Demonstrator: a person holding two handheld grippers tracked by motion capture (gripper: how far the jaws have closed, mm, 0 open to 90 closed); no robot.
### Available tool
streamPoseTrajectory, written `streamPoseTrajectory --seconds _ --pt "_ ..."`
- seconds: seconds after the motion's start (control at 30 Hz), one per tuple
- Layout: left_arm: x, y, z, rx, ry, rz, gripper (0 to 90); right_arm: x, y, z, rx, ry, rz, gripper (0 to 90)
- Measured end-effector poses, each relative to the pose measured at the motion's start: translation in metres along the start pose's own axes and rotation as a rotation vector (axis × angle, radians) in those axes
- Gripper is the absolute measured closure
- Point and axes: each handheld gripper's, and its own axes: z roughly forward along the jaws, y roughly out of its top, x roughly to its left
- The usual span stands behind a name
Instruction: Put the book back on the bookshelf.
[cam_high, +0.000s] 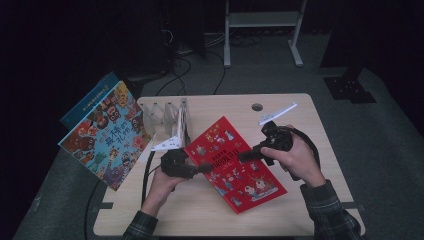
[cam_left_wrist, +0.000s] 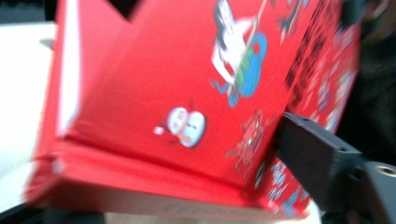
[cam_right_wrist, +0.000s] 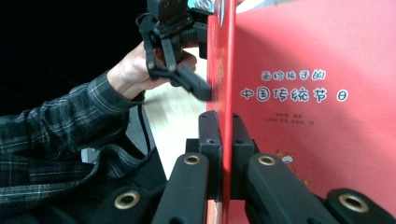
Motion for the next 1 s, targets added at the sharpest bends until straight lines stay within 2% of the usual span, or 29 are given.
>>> streamPoseTrajectory --seconds 0.13,0.23,0.33,0.43,0.7,1.0 --pt "-0.001 0.01 -0.009 -0.042 -0.025 0.036 39.4 -0.005 -0.015 0.001 -0.075 0.026 -0.062 87.3" --pt "-0.001 0.017 -0.014 -0.061 -0.053 0.047 46.8 -0.011 -0.026 0.004 -0.115 0.047 -0.098 87.1" --pt "-0.001 0.023 -0.018 -0.084 -0.095 0.062 55.0 -0.017 -0.035 0.011 -0.131 0.066 -0.125 86.1" --pt "-0.003 0.029 -0.019 -0.088 -0.124 0.087 62.4 -0.023 -0.044 0.021 -0.116 0.063 -0.148 83.8" --pt "-0.01 0.046 -0.021 -0.07 -0.192 0.137 74.1 -0.031 -0.056 0.034 -0.147 0.07 -0.173 79.4" --pt "-0.019 0.059 -0.021 -0.03 -0.194 0.178 77.8 -0.031 -0.059 0.036 -0.17 0.07 -0.202 75.7"
